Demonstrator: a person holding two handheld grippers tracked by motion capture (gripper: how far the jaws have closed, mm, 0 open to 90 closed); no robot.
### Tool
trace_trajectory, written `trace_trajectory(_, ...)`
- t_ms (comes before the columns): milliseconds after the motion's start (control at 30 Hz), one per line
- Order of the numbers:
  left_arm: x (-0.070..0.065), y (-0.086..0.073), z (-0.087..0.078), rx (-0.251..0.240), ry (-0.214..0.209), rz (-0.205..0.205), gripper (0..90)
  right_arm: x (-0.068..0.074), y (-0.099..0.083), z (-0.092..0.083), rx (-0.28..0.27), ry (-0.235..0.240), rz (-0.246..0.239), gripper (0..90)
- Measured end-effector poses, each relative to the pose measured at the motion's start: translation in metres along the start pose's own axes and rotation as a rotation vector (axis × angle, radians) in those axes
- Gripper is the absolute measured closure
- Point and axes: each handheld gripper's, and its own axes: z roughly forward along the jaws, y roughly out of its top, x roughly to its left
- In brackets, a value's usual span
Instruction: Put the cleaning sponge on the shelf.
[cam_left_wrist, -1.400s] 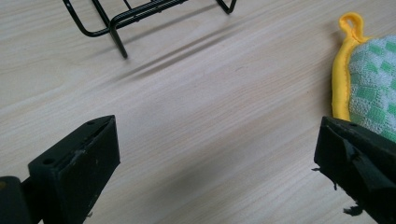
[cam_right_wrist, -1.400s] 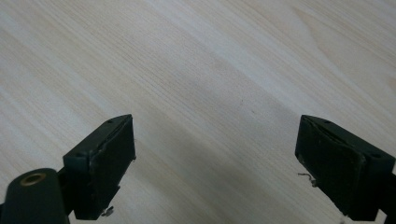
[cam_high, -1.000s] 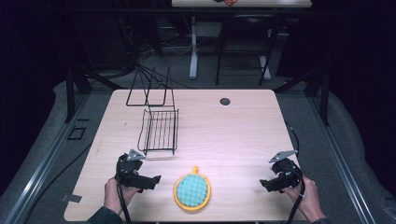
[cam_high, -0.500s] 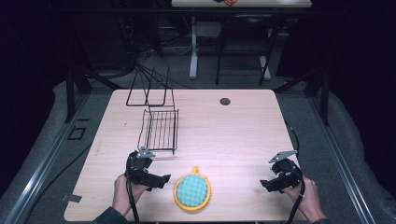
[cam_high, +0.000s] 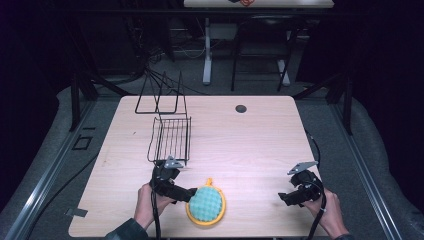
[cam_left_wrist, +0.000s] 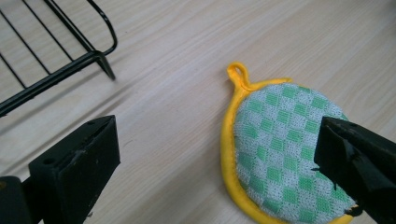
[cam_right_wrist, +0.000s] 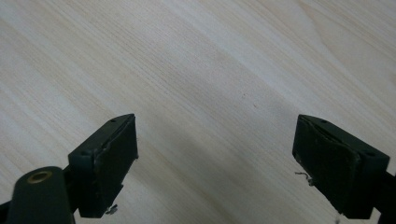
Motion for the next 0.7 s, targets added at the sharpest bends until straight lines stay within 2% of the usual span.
trace_trajectory(133, -0.003, 0.001, 0.007, 0.019, -0.024, -0.005, 1.7, -0.001, 0.0, 0.0, 0.006, -0.001, 0.003, 13.8)
trace_trajectory(300, -0.008, 0.003, 0.013, 0.023, -0.024, 0.002, 0.5, 0.0, -0.001, 0.001, -0.004, -0.001, 0.003, 13.8)
trace_trajectory(500, -0.018, 0.003, 0.029, 0.064, -0.067, 0.033, 8.8, 0.0, 0.0, 0.0, 0.005, -0.008, -0.001, 13.9)
trace_trajectory(700, -0.022, 0.003, 0.037, 0.093, -0.073, 0.047, 4.9, 0.0, -0.001, 0.001, 0.003, -0.004, 0.004, 13.9)
